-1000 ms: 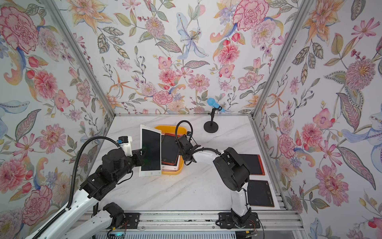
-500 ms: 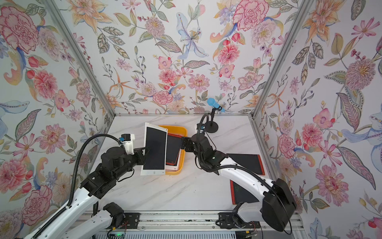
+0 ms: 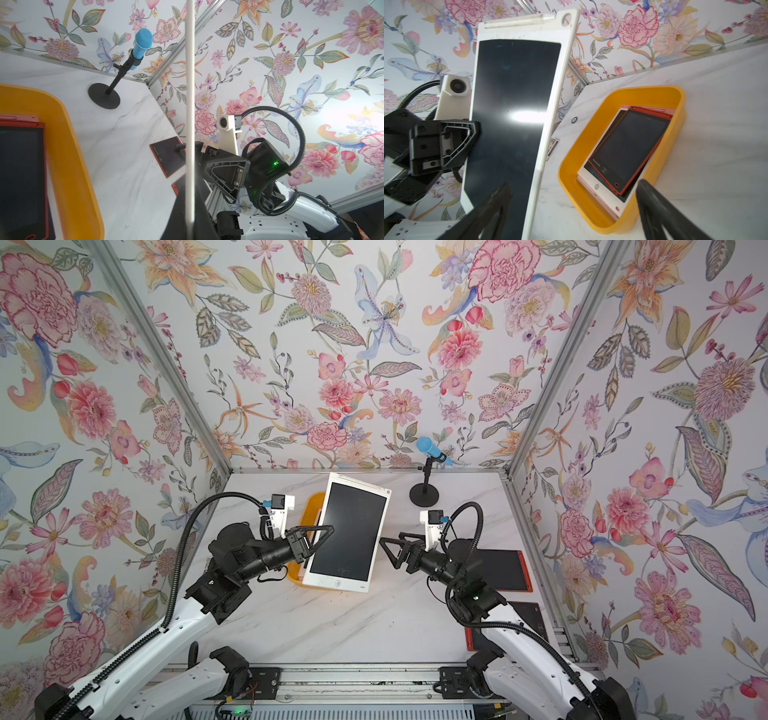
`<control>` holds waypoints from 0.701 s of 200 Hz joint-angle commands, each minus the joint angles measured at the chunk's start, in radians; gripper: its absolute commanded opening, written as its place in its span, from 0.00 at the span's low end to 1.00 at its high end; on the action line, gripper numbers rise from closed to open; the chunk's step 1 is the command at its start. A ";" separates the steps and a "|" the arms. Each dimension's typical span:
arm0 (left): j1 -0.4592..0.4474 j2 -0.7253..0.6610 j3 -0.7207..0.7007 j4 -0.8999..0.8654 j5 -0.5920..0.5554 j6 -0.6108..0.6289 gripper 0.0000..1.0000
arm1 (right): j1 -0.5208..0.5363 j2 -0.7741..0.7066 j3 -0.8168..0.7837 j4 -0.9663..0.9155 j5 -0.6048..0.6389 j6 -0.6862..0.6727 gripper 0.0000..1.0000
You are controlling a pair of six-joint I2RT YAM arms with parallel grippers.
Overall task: Take out the writing tablet from the storage box
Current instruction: Move the storage box to the center of the board.
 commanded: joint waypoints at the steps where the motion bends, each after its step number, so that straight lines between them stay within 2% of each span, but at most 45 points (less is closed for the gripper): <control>1: 0.010 0.000 -0.018 0.157 0.099 -0.083 0.00 | -0.005 -0.004 -0.028 0.157 -0.134 0.068 0.92; 26: 0.003 0.001 -0.035 0.183 0.118 -0.107 0.00 | -0.004 0.006 -0.027 0.191 -0.151 0.101 0.87; 50: -0.005 0.012 -0.052 0.219 0.144 -0.128 0.00 | -0.002 0.019 -0.027 0.250 -0.176 0.140 0.77; 100: -0.030 0.051 -0.054 0.249 0.179 -0.131 0.00 | 0.027 0.030 -0.003 0.255 -0.197 0.161 0.42; 140: -0.034 0.084 -0.044 0.241 0.196 -0.122 0.00 | 0.033 0.025 0.003 0.228 -0.187 0.171 0.26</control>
